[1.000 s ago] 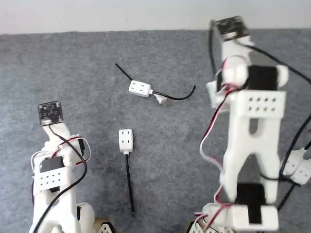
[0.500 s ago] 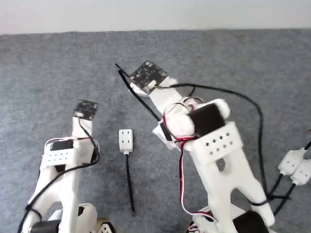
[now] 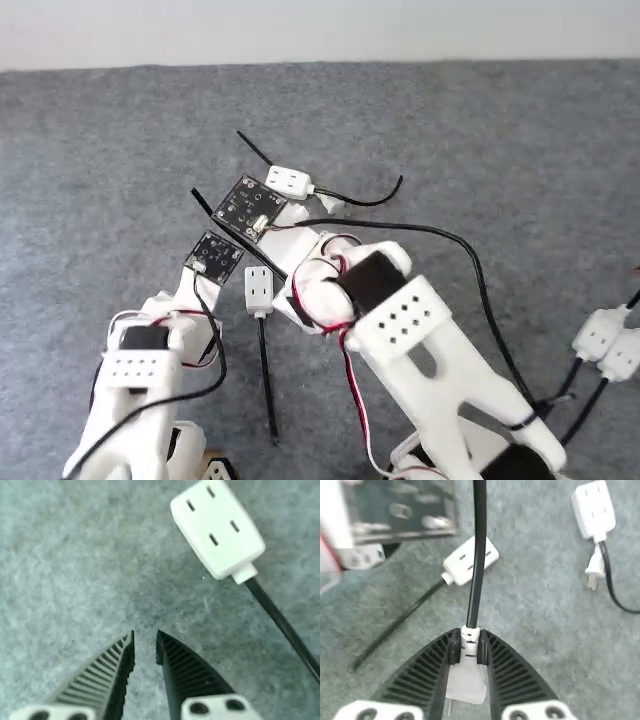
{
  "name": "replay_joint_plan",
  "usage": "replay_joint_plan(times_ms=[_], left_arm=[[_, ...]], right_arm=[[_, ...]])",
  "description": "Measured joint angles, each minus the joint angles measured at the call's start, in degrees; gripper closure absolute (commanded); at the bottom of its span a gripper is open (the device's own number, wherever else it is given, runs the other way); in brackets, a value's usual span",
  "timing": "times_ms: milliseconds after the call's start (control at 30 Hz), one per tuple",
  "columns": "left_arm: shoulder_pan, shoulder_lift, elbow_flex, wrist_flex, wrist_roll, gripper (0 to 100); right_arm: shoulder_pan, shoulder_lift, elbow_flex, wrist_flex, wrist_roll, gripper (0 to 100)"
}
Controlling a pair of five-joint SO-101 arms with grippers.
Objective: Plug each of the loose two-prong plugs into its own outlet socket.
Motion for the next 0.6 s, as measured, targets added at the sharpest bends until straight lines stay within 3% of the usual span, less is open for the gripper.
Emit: replay_joint_plan(times_ms=[267,400,600], left_arm=[[-2.2,21.1,-14.4,4.0,0.3,93],[-2.0,23.3,-16.1,5.0,0.3,93],[-2.0,23.4,-16.3,5.0,-0.2,93]], right_arm=[[2.0,-2.5,0.5,-0.9,-2.4,99.1],[3.4,-2.5,0.9,-1.0,-3.3,99.1],[-0.4,-2.5,3.8,-2.4,-3.6,99.1]])
